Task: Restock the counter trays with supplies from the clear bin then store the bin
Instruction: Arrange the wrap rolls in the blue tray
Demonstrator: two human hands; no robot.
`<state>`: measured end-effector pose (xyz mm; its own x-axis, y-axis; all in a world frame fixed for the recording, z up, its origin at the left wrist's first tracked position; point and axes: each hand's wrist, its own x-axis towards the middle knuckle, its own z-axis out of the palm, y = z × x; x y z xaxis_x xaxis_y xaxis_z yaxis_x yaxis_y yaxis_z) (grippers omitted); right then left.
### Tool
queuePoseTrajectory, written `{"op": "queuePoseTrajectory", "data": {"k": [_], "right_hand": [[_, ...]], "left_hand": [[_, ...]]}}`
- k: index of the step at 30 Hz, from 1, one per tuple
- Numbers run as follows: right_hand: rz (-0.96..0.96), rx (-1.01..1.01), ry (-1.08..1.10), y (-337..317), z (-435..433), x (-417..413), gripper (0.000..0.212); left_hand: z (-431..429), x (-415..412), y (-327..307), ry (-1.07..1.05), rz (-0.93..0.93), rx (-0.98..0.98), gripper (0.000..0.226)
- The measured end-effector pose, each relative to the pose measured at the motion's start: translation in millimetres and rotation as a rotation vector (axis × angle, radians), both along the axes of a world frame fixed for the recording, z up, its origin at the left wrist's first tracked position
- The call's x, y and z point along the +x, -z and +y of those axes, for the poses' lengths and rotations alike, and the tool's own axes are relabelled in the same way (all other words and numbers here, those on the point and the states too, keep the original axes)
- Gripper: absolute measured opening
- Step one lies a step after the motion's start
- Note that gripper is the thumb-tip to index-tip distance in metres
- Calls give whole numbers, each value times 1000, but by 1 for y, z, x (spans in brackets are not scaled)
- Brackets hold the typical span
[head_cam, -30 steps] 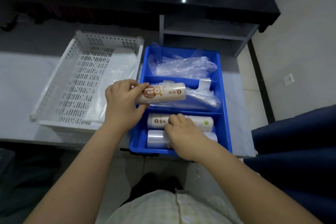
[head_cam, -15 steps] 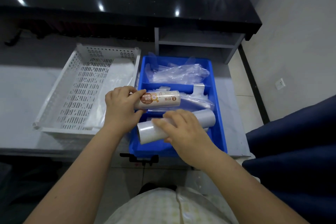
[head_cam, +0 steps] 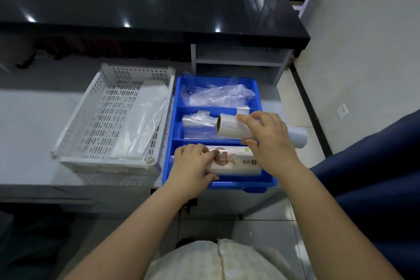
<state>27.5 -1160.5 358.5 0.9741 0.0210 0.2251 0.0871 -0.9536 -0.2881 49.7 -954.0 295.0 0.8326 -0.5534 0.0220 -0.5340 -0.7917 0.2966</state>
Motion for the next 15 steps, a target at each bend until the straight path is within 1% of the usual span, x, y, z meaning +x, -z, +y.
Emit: {"op": "queuePoseTrajectory", "data": {"k": [5, 9, 15], "right_hand": [[21, -26, -15, 15, 8, -8, 58], [13, -1, -92, 28, 29, -5, 56], [151, -148, -282, 54, 77, 9, 59]], "left_hand": [[20, 3, -2, -30, -44, -66, 54], [45, 12, -16, -157, -95, -91, 46], [79, 22, -32, -333, -151, -138, 42]]}}
